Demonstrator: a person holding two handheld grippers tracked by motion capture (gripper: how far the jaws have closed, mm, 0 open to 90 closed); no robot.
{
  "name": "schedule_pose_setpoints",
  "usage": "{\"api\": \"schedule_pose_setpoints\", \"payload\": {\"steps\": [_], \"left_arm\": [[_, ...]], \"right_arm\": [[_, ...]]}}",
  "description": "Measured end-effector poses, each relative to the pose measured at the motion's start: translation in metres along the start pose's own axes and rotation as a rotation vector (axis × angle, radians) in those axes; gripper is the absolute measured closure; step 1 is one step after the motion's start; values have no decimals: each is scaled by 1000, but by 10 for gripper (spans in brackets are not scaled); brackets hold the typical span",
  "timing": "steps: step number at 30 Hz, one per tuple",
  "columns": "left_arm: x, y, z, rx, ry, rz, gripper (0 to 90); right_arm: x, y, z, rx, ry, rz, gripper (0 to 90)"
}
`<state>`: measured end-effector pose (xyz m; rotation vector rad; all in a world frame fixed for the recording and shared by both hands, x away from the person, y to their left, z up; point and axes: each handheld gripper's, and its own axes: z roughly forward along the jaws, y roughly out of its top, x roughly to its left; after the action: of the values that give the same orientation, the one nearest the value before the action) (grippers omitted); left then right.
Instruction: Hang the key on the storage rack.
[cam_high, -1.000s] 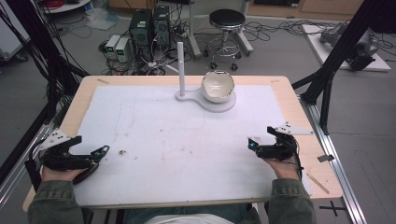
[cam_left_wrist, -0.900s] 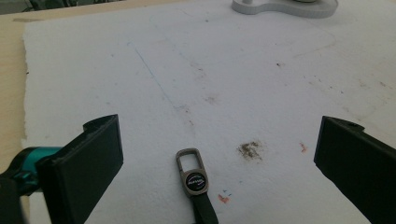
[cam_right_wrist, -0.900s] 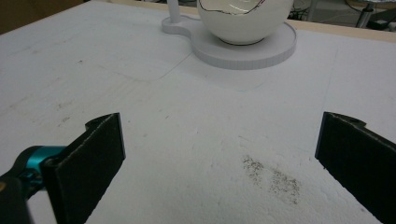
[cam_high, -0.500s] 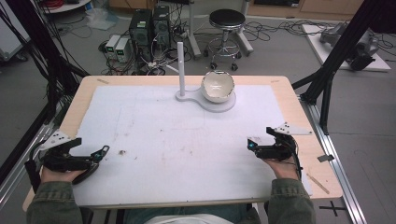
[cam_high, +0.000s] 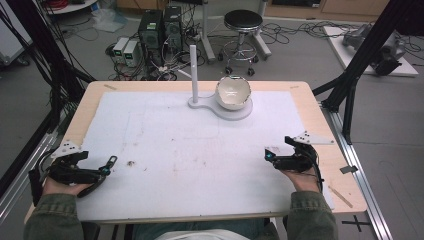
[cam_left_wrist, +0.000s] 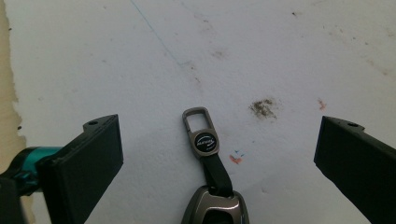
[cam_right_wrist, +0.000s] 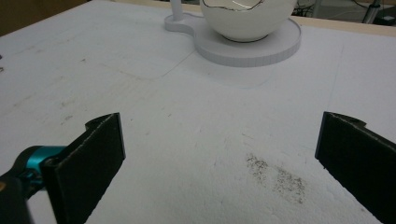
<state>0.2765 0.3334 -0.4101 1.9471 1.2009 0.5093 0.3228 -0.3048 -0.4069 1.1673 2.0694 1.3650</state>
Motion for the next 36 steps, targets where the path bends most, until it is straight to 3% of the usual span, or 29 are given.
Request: {"api": "schedule_pose_setpoints", "payload": {"steps": [9, 18, 29, 36], "left_arm": [[1, -1, 0, 62, -15, 12, 17], [1, 1, 2, 133, -14, 49, 17], [-1, 1, 21, 229, -30, 65, 17], [3, 5, 31, 323, -44, 79, 18]], "right_arm": [[0, 0, 1, 7, -2, 2, 5], [1, -1, 1, 6, 1, 2, 5], [1, -1, 2, 12, 1, 1, 5], [1, -1, 2, 13, 2, -1, 5]]}}
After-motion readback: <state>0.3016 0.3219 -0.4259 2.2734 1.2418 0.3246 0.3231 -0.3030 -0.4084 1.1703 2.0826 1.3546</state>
